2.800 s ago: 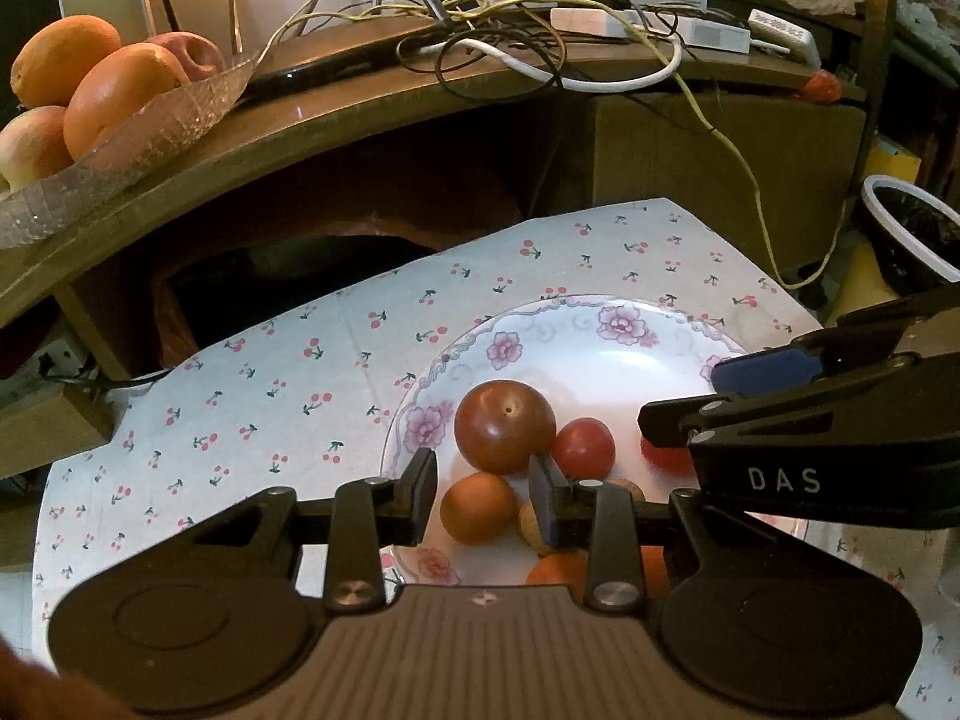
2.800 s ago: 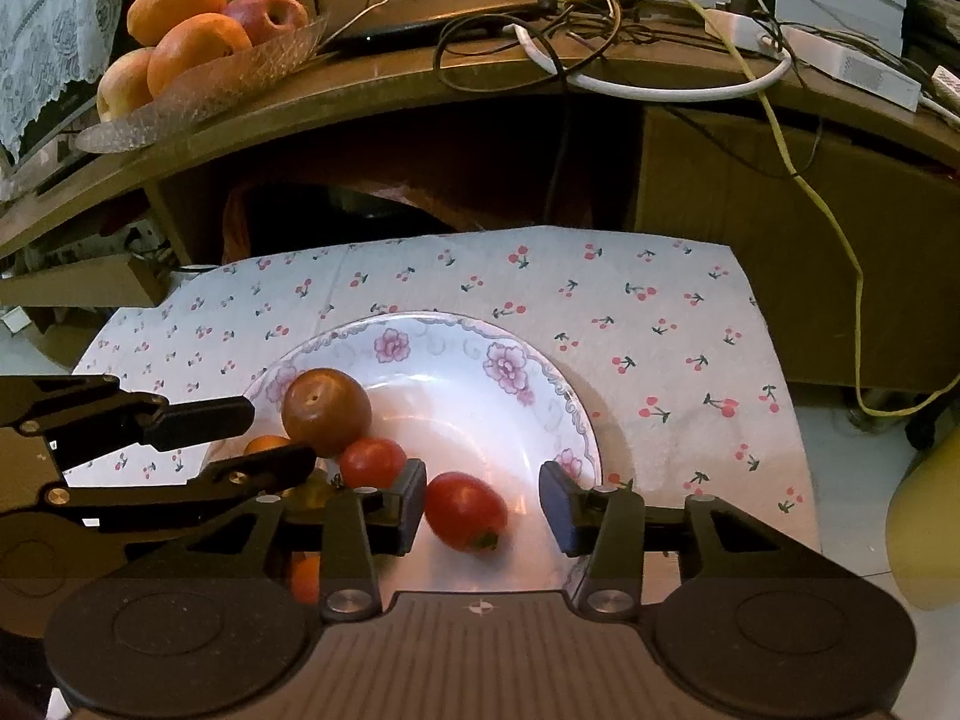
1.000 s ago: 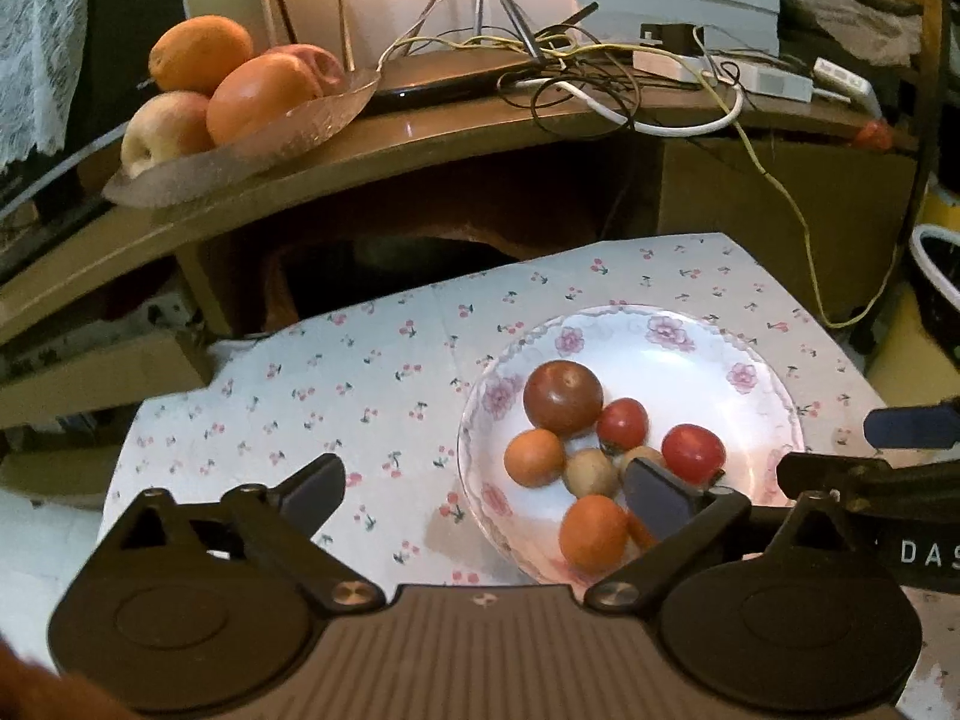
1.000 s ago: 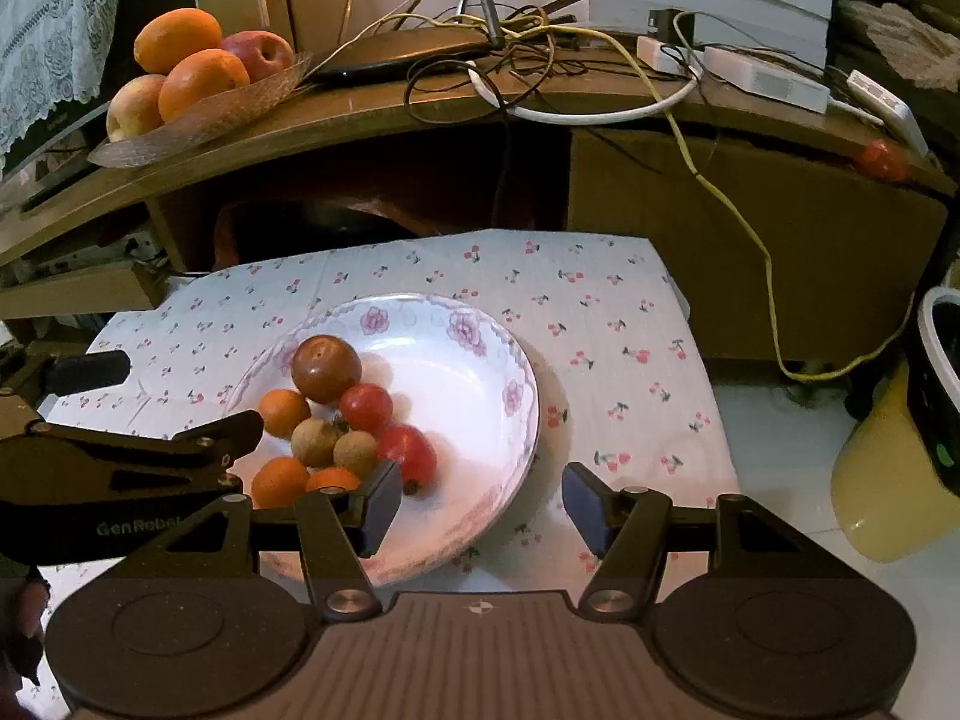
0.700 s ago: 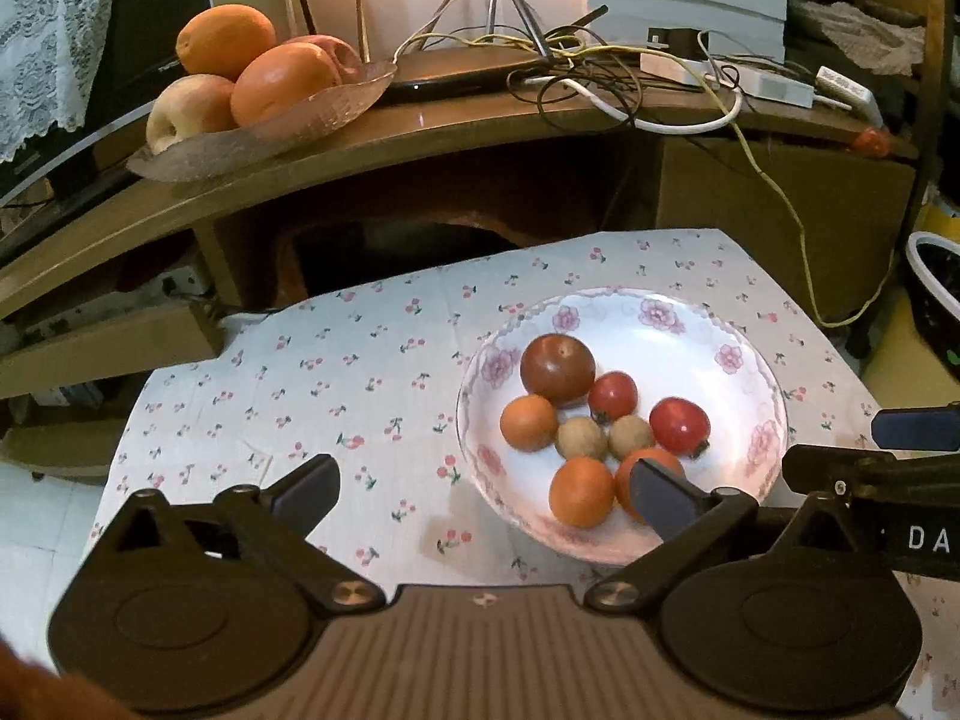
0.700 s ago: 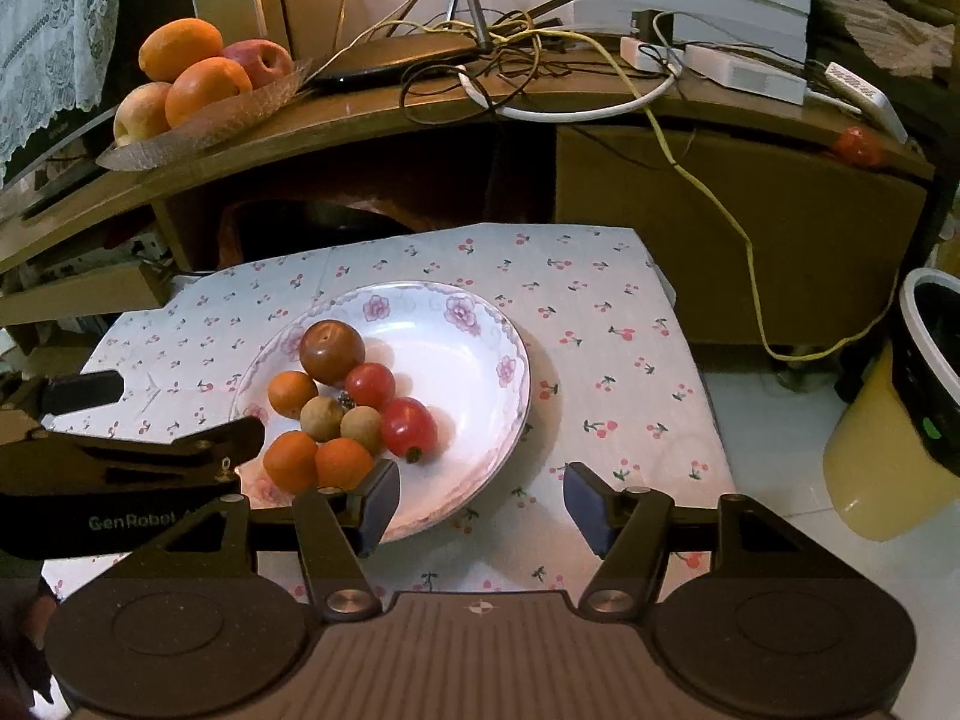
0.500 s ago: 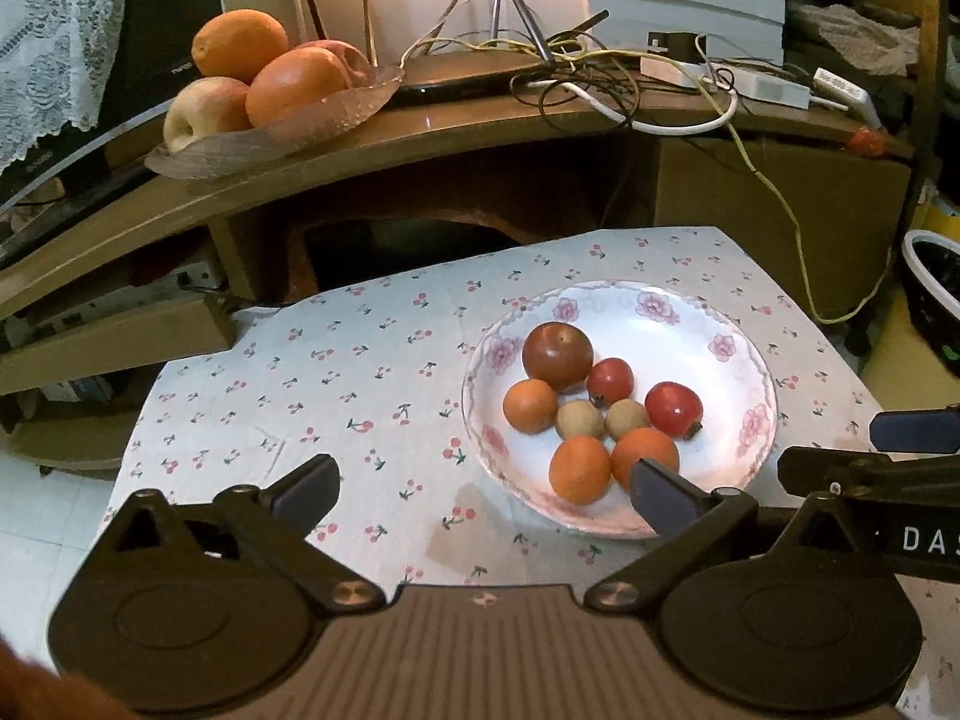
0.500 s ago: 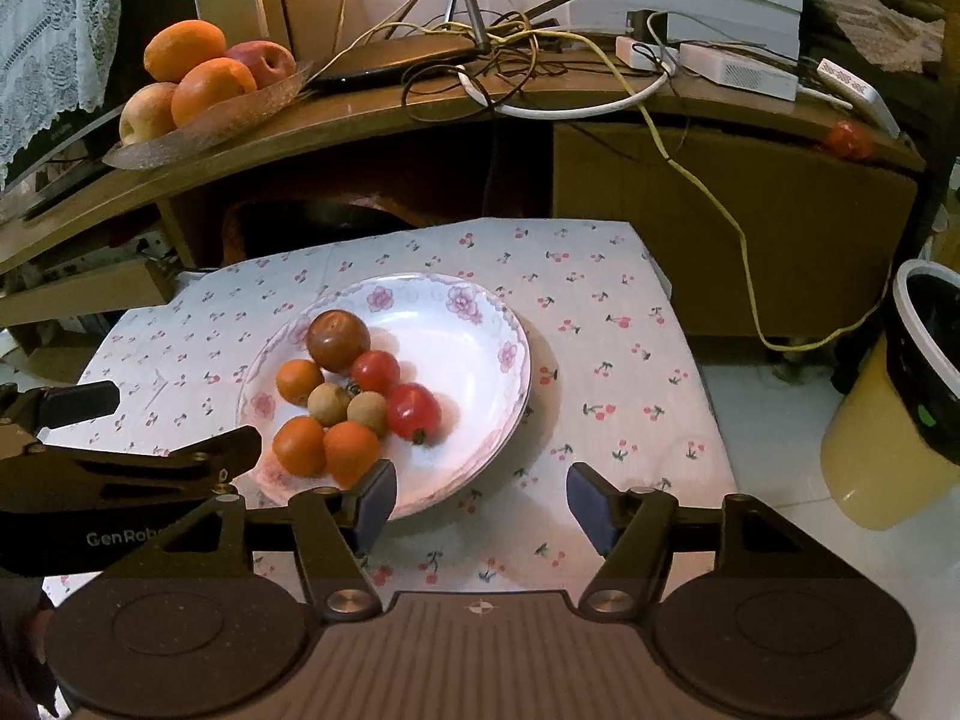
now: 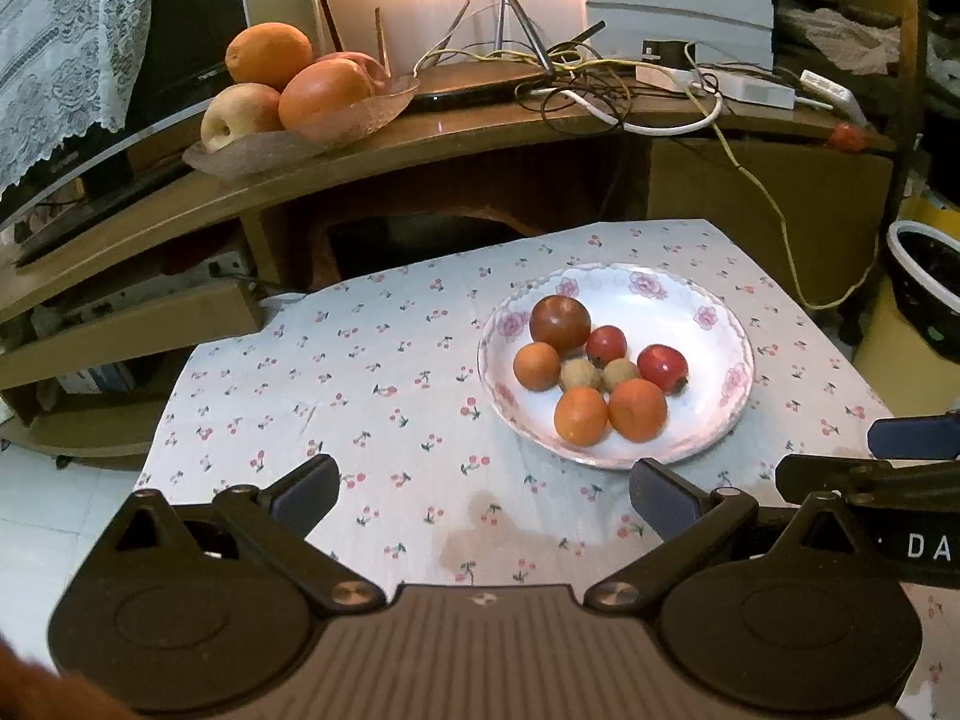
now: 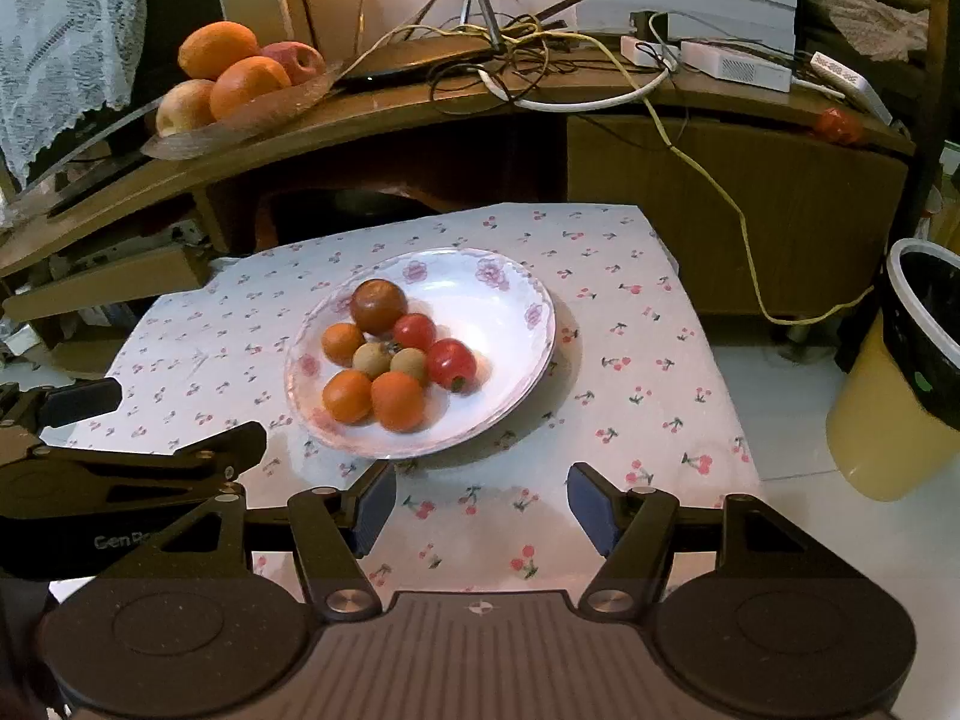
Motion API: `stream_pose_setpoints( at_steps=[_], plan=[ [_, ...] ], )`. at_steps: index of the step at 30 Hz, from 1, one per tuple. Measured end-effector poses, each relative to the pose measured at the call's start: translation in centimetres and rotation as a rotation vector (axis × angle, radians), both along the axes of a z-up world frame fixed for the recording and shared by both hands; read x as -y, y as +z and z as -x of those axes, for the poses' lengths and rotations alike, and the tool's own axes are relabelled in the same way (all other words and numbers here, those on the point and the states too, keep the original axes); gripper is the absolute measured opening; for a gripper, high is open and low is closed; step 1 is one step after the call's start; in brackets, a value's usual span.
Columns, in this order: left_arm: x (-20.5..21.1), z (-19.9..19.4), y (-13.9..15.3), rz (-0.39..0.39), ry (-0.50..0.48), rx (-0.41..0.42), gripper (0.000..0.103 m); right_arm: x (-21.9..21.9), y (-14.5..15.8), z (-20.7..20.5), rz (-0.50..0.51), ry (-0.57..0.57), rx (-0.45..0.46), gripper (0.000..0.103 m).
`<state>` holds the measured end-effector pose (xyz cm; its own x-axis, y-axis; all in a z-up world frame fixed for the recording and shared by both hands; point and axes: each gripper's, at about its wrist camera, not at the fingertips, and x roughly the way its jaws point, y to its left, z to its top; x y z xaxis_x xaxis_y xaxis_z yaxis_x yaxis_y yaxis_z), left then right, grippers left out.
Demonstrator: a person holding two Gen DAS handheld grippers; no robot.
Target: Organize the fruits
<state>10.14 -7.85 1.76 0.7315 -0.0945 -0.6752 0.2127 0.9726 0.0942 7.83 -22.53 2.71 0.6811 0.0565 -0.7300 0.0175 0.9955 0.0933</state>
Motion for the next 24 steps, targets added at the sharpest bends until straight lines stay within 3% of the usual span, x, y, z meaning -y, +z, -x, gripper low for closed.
stream_pose_setpoints(
  at_steps=[24],
  plan=[
    [-0.7, 5.2, 0.2, -0.020, 0.001, 0.007, 0.103, -1.3, 0.1, 5.6, -0.016, 0.013, -0.013, 0.065]
  ],
)
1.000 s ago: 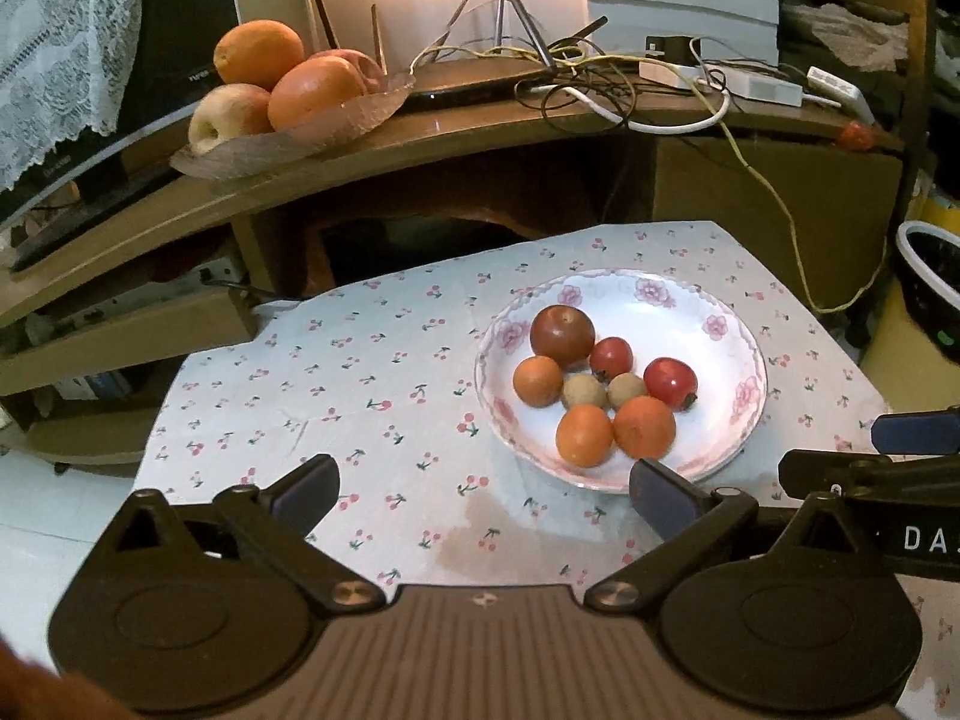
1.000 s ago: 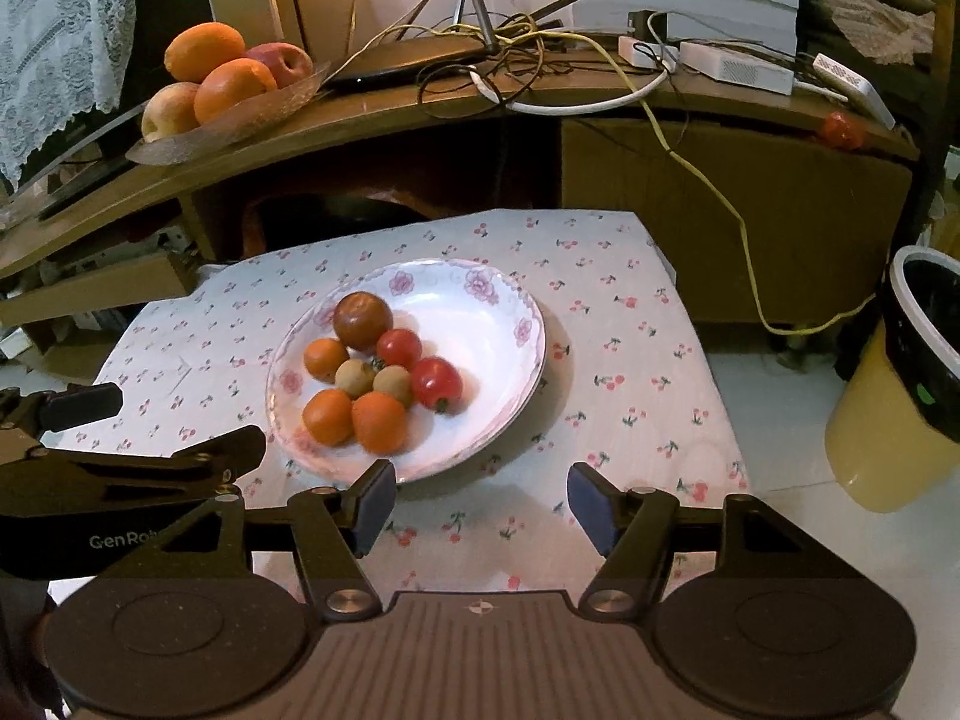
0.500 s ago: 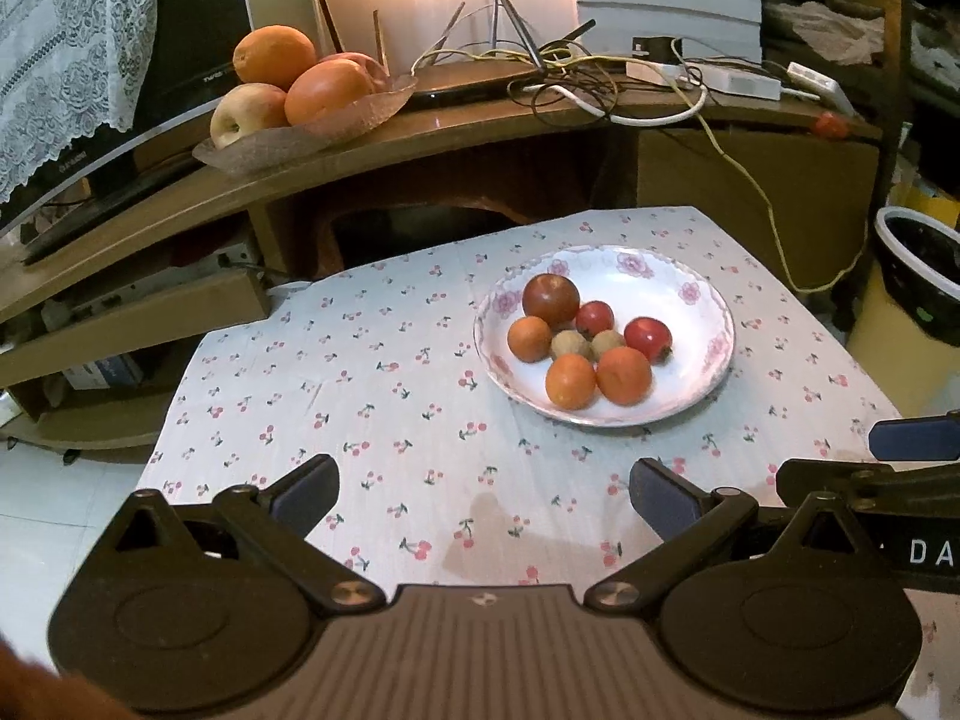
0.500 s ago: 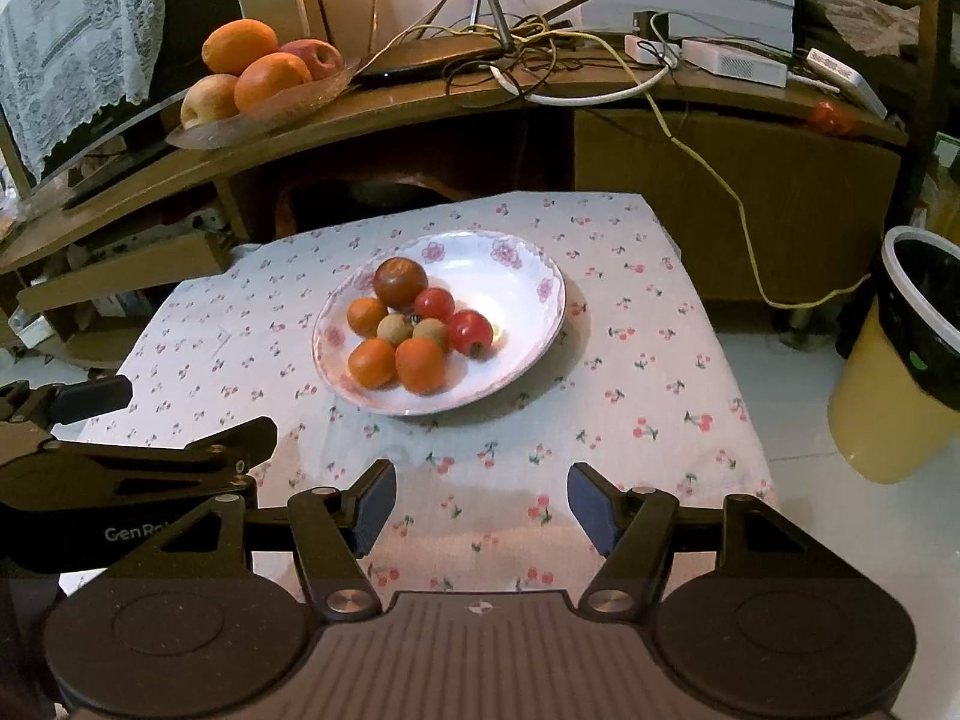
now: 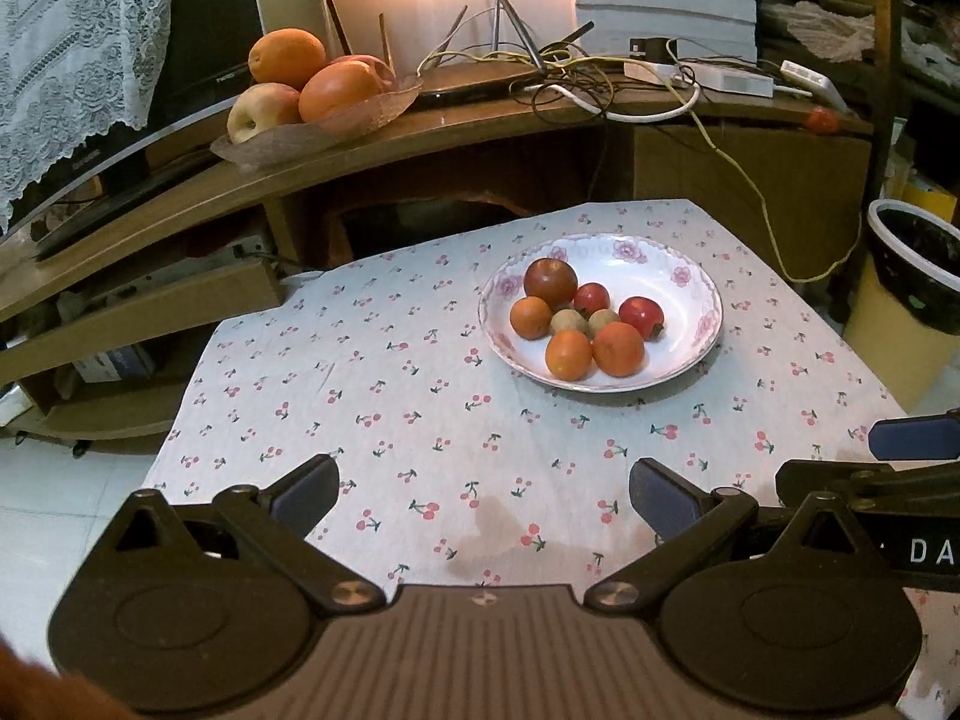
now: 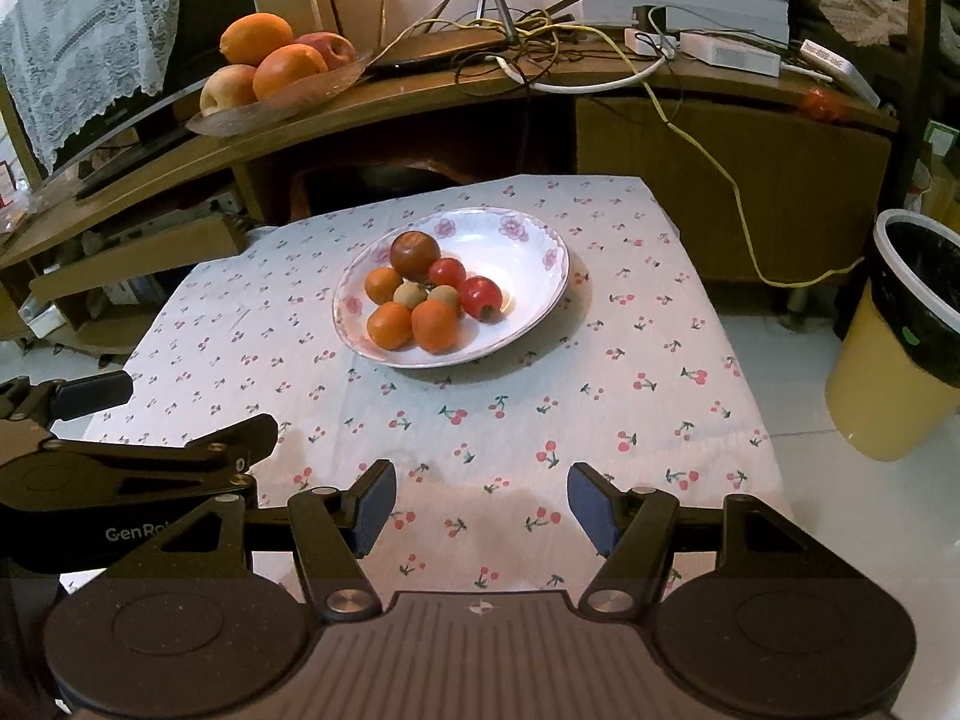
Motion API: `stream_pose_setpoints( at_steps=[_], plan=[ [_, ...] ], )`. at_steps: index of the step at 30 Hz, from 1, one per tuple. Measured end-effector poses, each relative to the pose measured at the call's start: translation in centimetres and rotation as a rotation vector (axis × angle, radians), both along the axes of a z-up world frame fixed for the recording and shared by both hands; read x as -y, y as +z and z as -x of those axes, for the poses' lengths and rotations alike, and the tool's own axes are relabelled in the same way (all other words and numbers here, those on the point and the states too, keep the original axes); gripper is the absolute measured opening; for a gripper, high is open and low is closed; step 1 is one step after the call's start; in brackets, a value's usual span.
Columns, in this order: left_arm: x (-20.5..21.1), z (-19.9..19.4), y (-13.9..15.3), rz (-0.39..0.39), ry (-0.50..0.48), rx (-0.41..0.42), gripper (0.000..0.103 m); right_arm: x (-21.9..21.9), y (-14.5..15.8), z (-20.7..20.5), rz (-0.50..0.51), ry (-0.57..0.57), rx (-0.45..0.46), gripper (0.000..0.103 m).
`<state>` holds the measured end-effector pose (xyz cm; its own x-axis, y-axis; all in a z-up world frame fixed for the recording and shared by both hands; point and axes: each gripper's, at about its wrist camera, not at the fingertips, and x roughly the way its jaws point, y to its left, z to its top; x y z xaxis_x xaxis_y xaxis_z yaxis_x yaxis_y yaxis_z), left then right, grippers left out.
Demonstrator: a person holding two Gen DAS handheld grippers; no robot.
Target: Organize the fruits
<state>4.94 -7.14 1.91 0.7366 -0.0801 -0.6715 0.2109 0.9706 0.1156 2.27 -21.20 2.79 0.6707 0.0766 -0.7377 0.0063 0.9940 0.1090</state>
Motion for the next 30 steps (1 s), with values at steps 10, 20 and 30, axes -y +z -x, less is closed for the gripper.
stream_pose_setpoints(
  at_steps=[10, 20, 30],
  plan=[
    [-0.4, 0.9, 0.0, -0.001, 0.008, 0.001, 0.103, -0.5, 0.0, 0.9, 0.004, 0.009, -0.001, 0.065],
    [-0.5, 2.7, 0.1, -0.008, 0.005, 0.009, 0.103, -0.8, 0.1, 2.0, 0.004, 0.009, -0.003, 0.065],
    [-0.9, 4.8, 0.3, -0.020, 0.005, 0.020, 0.103, -1.2, 0.1, 4.2, 0.001, 0.017, 0.008, 0.065]
  ],
)
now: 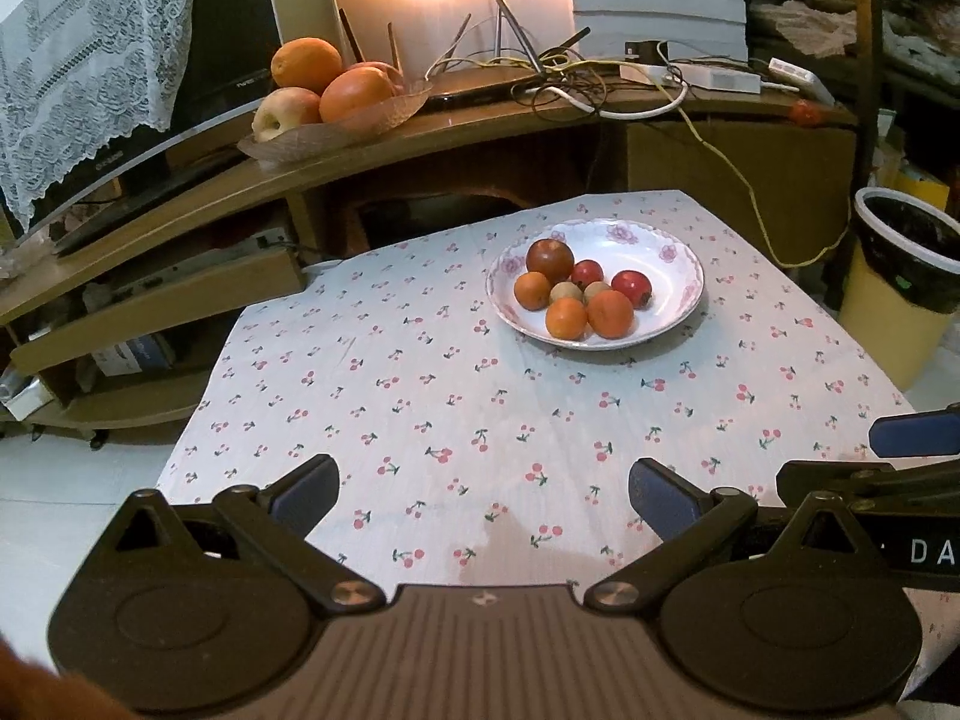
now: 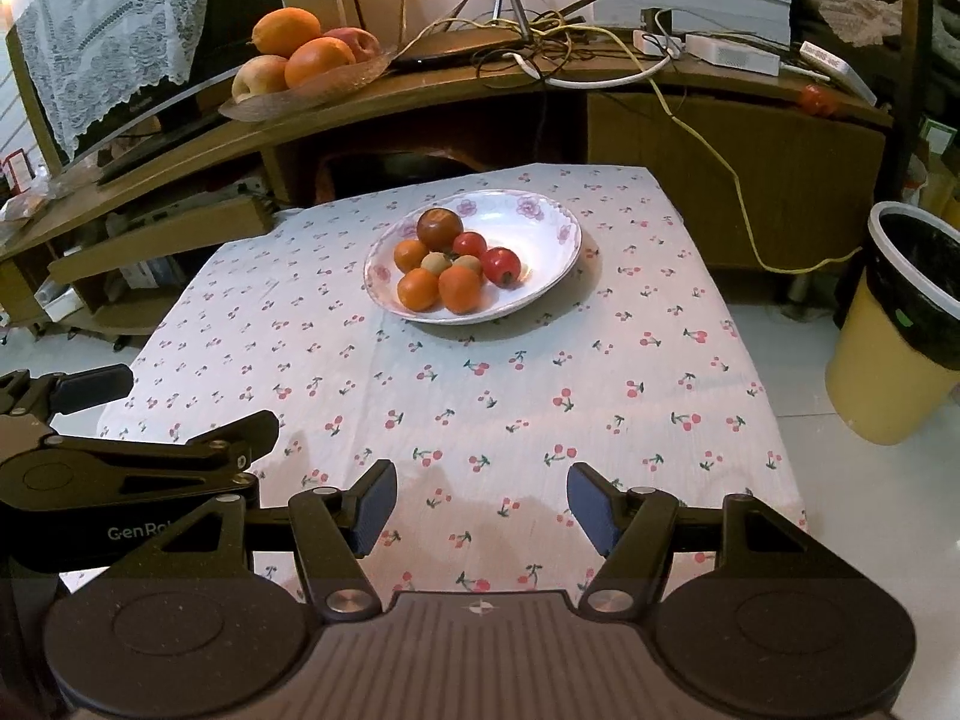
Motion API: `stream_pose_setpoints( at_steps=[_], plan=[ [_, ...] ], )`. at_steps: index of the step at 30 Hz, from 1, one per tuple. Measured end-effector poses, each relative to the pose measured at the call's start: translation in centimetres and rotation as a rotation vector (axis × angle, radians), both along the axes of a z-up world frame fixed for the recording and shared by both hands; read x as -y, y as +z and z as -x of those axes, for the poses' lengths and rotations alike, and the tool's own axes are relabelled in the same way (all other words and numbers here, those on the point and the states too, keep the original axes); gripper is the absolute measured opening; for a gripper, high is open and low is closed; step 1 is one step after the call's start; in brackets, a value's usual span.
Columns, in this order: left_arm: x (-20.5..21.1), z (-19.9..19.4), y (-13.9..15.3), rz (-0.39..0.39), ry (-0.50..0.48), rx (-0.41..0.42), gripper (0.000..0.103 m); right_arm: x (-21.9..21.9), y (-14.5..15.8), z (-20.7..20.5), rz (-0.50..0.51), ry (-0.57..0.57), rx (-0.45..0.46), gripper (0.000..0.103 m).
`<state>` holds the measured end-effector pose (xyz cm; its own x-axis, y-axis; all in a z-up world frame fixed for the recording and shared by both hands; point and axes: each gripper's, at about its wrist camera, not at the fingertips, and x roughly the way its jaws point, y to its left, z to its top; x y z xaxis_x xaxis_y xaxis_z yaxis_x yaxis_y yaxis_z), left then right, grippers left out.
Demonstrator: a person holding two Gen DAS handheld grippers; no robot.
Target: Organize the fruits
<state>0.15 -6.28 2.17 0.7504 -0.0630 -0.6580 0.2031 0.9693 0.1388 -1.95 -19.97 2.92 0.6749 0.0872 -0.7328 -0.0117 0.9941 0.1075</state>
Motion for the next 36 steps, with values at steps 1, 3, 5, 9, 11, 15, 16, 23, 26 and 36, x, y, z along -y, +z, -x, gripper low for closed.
stream_pose_setpoints(
  at_steps=[1, 3, 5, 9, 11, 15, 16, 23, 26, 36],
  plan=[
    [-0.1, 0.2, 0.0, -0.001, 0.001, 0.000, 0.103, -0.1, 0.0, 0.2, 0.001, 0.002, -0.001, 0.065],
    [-0.2, 0.5, 0.0, -0.002, 0.004, 0.001, 0.103, -0.2, 0.0, 0.5, 0.002, 0.006, -0.003, 0.065],
    [-0.4, 0.7, 0.1, -0.002, 0.006, 0.001, 0.103, -0.4, 0.0, 0.8, 0.005, 0.010, -0.003, 0.065],
    [-0.6, 1.3, 0.0, -0.004, 0.009, 0.000, 0.103, -0.7, 0.1, 1.2, 0.006, 0.019, -0.001, 0.065],
    [-0.7, 1.5, -0.1, -0.007, 0.011, 0.000, 0.103, -0.8, 0.1, 1.4, 0.008, 0.023, -0.002, 0.065],
    [-0.7, 1.8, -0.1, -0.010, 0.014, 0.003, 0.103, -1.1, 0.1, 1.8, 0.013, 0.030, -0.003, 0.065],
    [-0.7, 1.8, -0.1, -0.009, 0.014, 0.003, 0.103, -1.1, 0.1, 1.8, 0.013, 0.032, -0.002, 0.065],
    [-0.8, 2.4, -0.1, -0.007, 0.013, 0.005, 0.103, -1.4, 0.0, 2.5, 0.020, 0.042, 0.001, 0.064],
    [-0.8, 2.6, 0.0, -0.010, 0.014, 0.010, 0.103, -1.3, 0.0, 2.6, 0.015, 0.044, 0.001, 0.065],
    [-0.8, 3.3, -0.1, -0.024, 0.010, 0.013, 0.103, -1.5, 0.4, 3.3, 0.012, 0.039, 0.021, 0.065]
  ],
)
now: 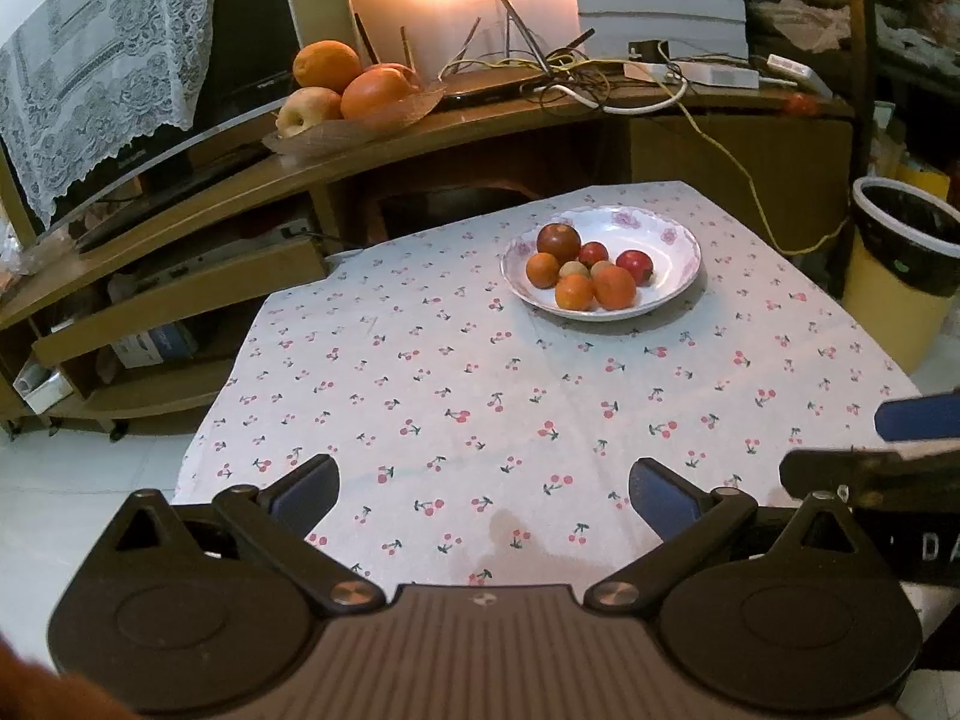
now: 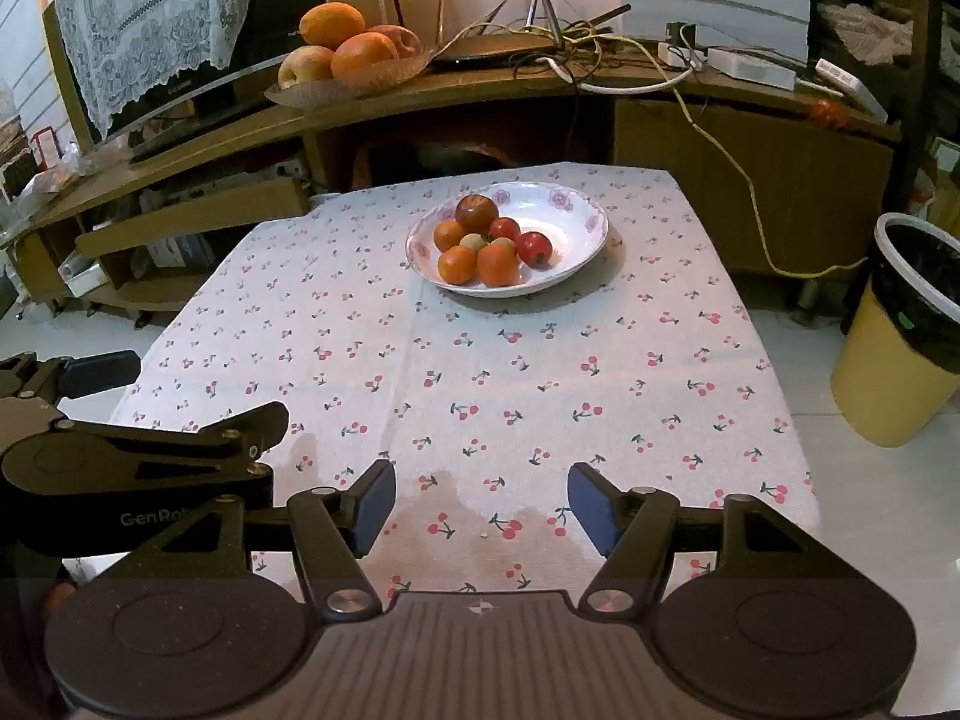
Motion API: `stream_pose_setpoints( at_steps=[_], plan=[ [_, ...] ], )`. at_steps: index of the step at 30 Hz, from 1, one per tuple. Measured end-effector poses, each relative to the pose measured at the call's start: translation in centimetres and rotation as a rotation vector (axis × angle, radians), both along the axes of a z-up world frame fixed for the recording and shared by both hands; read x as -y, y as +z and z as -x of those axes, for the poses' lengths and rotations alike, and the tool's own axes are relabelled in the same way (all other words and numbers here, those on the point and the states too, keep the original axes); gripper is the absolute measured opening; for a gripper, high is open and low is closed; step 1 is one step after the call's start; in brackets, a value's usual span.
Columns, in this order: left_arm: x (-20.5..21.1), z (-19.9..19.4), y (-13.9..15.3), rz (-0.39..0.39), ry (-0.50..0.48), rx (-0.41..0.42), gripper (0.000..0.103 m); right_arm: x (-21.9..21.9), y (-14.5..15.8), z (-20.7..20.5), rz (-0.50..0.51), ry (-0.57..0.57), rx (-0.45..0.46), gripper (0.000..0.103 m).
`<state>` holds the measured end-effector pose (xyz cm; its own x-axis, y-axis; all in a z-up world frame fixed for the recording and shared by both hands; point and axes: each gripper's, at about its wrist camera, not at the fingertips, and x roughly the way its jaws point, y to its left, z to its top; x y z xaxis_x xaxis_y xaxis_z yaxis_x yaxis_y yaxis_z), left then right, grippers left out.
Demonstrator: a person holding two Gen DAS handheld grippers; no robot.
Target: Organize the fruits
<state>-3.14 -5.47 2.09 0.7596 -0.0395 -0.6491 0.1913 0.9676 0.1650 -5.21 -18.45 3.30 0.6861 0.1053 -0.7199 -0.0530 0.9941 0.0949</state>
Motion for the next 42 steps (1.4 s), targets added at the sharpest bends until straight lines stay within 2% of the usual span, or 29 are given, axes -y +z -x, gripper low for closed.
stream_pose_setpoints(
  at_steps=[42],
  plan=[
    [-0.5, 2.7, 0.0, -0.024, -0.003, 0.018, 0.103, -0.7, 0.1, 2.3, 0.019, 0.004, 0.010, 0.067]
  ],
)
